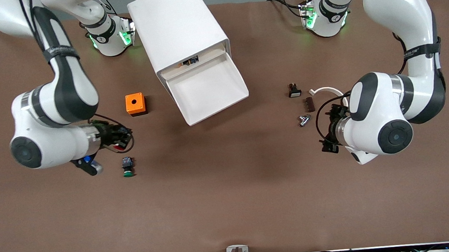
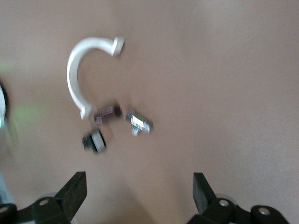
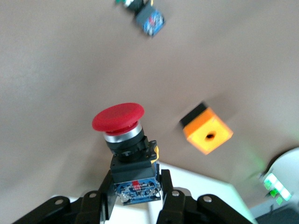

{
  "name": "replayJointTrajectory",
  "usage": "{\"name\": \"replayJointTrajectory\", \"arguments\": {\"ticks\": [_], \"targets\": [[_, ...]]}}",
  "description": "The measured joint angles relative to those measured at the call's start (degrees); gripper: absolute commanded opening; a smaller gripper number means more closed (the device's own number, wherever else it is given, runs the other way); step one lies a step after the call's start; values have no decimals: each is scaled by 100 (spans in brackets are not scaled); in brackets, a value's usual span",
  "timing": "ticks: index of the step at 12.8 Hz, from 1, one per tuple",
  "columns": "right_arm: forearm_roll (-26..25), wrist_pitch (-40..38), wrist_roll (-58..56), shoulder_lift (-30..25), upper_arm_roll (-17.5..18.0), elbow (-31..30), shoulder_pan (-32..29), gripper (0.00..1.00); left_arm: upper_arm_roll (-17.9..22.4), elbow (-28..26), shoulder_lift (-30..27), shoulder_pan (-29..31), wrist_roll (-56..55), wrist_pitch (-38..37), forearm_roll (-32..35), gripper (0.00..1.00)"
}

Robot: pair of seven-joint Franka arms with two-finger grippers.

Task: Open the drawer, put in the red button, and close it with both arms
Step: 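Carry the red button into the open drawer with the right gripper, then release the red button in the drawer and lift the right gripper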

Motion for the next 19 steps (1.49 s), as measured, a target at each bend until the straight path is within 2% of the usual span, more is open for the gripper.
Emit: {"name": "replayJointTrajectory", "arguments": {"ticks": [3, 6, 12, 13, 15, 18, 19], "targets": [[231, 174, 1630, -102, 15, -10, 852, 0, -49, 3, -220, -79, 1257, 83, 264, 100], [293, 953, 2989, -318, 17, -375, 1597, 0, -141, -19, -243, -116, 2417, 360, 273, 100], [293, 2666, 4458, -497, 7, -1274, 2559, 5, -916, -247, -137, -186, 3172, 1220, 283, 99], [293, 2981, 4611, -495, 6, -1443, 2687, 11, -1006, -260, -91, -227, 3212, 1307, 286, 99], [293, 3352, 4812, -494, 3, -1636, 2866, 35, -1066, -268, -21, -399, 3225, 1398, 287, 100], [293, 3441, 4872, -496, -38, -1653, 2883, 60, -1087, -280, 118, -656, 3224, 1438, 282, 100], [293, 3487, 4876, -497, -53, -1653, 2883, 73, -1097, -280, 176, -724, 3222, 1539, 272, 100]]}}
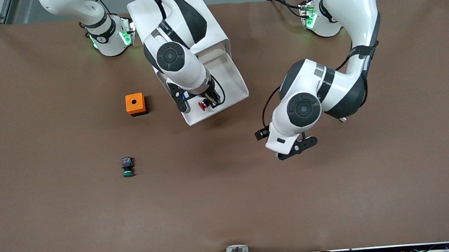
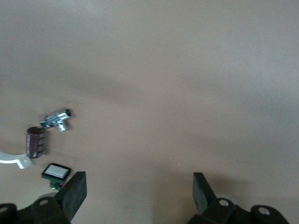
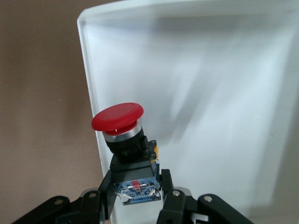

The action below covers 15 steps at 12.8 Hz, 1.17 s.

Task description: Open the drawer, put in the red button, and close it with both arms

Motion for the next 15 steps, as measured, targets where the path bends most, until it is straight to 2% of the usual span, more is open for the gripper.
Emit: {"name": "replayJointTrajectory", "arguments": {"ticks": [1, 4, 7, 10, 15], "targets": [[0, 32, 4, -2, -7, 0, 0, 98, -5, 0, 47, -67, -2, 155, -14, 100], [-157, -34, -62, -40, -77, 42, -44, 100, -15, -6, 158, -330, -113, 535, -37, 100], [-654, -856, -600, -157, -138, 590, -606, 100, -22, -14, 329, -521, -291, 915, -185, 100], [-697, -1725, -2084, -249, -167, 1199, -1468, 100, -33, -19, 500, -757, -453, 1158, -518, 100], [-962, -2670, -5413, -312, -222, 1622, -2616, 100, -39, -34, 658, -1219, -848, 1200, -569, 100]]}}
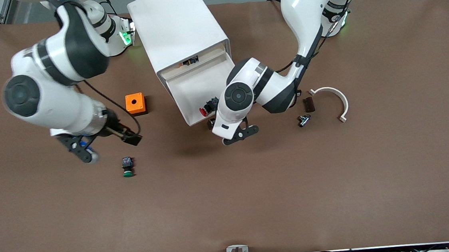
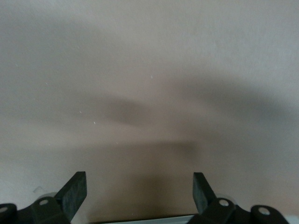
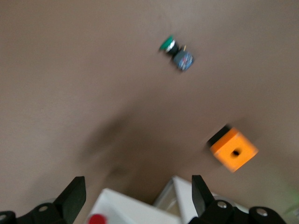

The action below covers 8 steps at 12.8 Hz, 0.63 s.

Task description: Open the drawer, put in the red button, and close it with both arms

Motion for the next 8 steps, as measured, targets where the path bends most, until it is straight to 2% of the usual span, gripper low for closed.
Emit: {"name": "replayJointTrajectory", "arguments": {"ticks": [3, 5, 8], "targets": [[-48, -412, -1851, -131, -49, 42, -812, 100, -5, -98, 6, -237, -251, 3, -3, 100], [-316, -479, -3079, -280, -57, 51, -1230, 100, -11, -162, 6, -450, -507, 2, -4, 100], [-639, -547, -3929, -657, -54, 53, -1414, 100, -215, -174, 2, -625, -982, -10, -4, 100]]}}
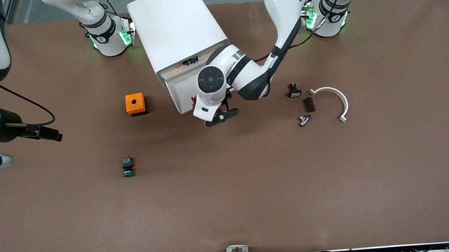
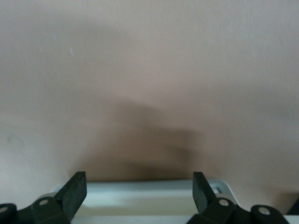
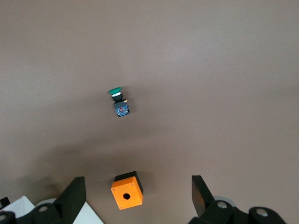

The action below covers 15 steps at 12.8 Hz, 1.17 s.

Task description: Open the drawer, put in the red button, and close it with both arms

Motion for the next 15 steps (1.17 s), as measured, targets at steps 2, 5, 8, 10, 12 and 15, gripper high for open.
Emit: {"name": "replayJointTrajectory", "arguments": {"ticks": [2, 5, 8, 10, 12, 15], "targets": [[-177, -84, -82, -358, 42, -125, 2, 100, -277, -14, -1, -20, -325, 0, 0, 100], [-230, 126, -114, -945, 77, -647, 4, 100, -591, -84, -5, -35, -611, 0, 0, 100], [-239, 367, -124, -1358, 111, -1151, 5, 100, -750, -170, -5, -106, -720, 0, 0, 100], [-252, 455, -125, -1510, 126, -1355, 6, 100, -731, -179, -9, -162, -827, 7, 9, 100], [-277, 644, -125, -1530, 119, -1378, 4, 100, -705, -186, -11, -151, -825, 4, 213, 100], [-401, 865, -184, -1478, 106, -1306, 3, 100, -543, -169, -99, 103, -832, 8, 1268, 100]]}}
